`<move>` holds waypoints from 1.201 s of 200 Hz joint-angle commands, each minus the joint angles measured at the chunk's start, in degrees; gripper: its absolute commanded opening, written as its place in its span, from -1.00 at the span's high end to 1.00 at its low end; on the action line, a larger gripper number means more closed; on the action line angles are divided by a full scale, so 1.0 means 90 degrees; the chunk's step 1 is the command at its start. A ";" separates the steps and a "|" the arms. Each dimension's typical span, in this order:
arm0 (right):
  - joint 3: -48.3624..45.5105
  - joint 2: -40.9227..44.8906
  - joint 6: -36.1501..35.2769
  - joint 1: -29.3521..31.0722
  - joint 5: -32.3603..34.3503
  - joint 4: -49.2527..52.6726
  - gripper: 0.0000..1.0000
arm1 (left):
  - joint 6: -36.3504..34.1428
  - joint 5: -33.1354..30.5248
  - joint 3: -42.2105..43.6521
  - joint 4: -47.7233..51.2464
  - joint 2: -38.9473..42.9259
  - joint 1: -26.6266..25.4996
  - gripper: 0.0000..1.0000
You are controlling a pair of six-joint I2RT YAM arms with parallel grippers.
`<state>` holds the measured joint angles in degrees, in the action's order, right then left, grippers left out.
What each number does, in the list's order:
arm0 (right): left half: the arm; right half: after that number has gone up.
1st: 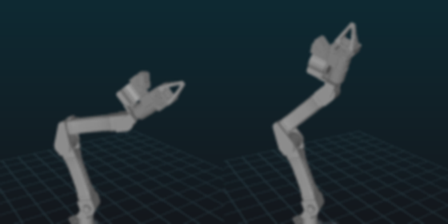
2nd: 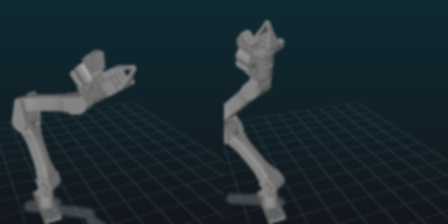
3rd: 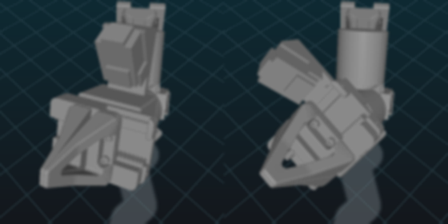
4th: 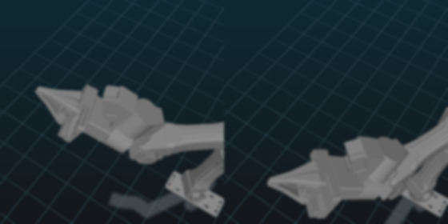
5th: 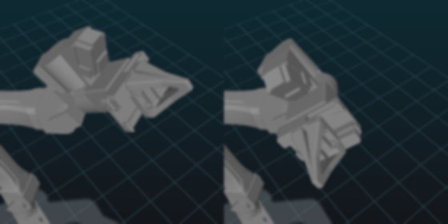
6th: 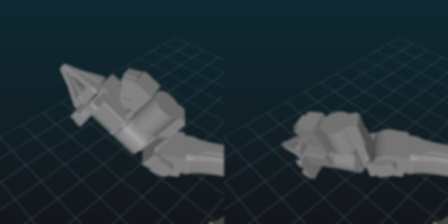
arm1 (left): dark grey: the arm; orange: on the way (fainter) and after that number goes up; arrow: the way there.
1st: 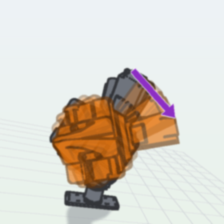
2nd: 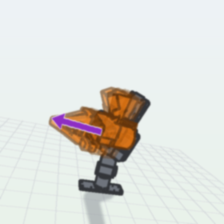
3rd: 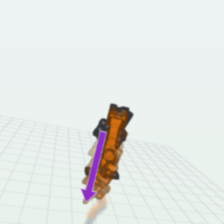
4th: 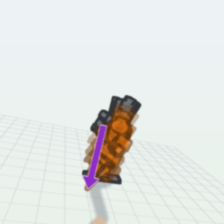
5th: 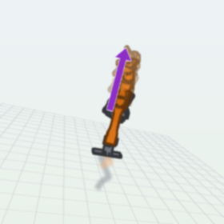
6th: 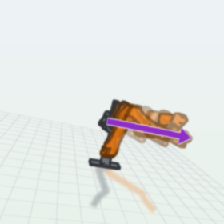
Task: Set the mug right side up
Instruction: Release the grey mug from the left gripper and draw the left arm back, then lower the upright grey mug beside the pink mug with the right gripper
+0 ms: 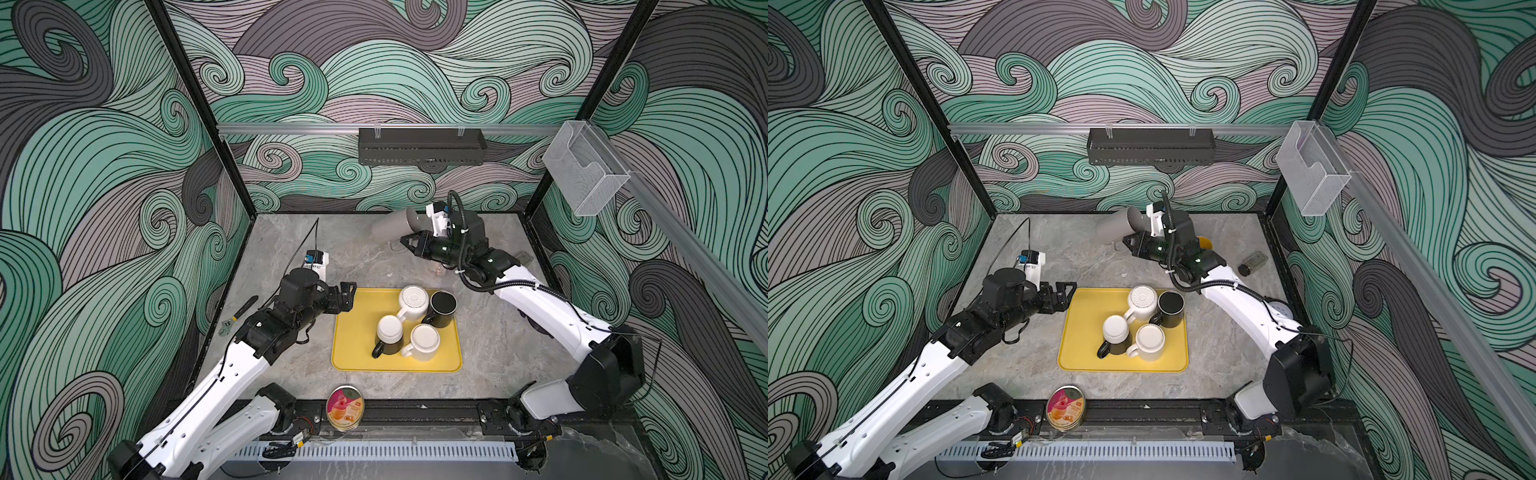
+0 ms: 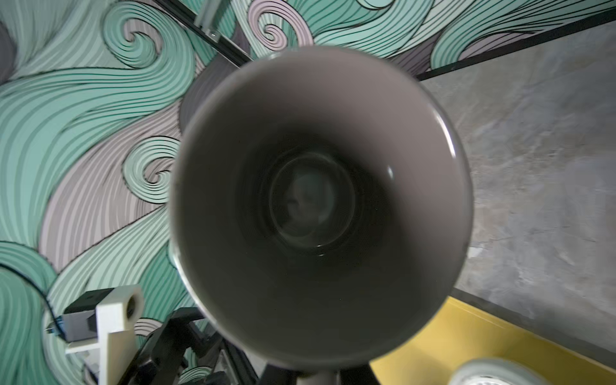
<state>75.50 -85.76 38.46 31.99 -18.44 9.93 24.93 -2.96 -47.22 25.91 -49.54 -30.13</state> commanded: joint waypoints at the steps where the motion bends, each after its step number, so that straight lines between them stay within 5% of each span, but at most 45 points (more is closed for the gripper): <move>1: 0.0605 -0.0208 -0.0625 0.0094 0.0929 0.0690 1.00 | 0.0135 0.0269 0.0067 -0.0136 -0.0189 0.0008 -0.86; 240: 0.2187 -0.2472 -0.1957 0.0357 0.3580 0.2434 1.00 | 0.0135 0.0759 0.0118 -0.0767 -0.0628 0.0008 -0.86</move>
<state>92.33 -108.51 22.44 35.40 9.30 34.85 26.15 3.29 -46.24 19.70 -55.55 -30.13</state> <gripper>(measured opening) 0.147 0.929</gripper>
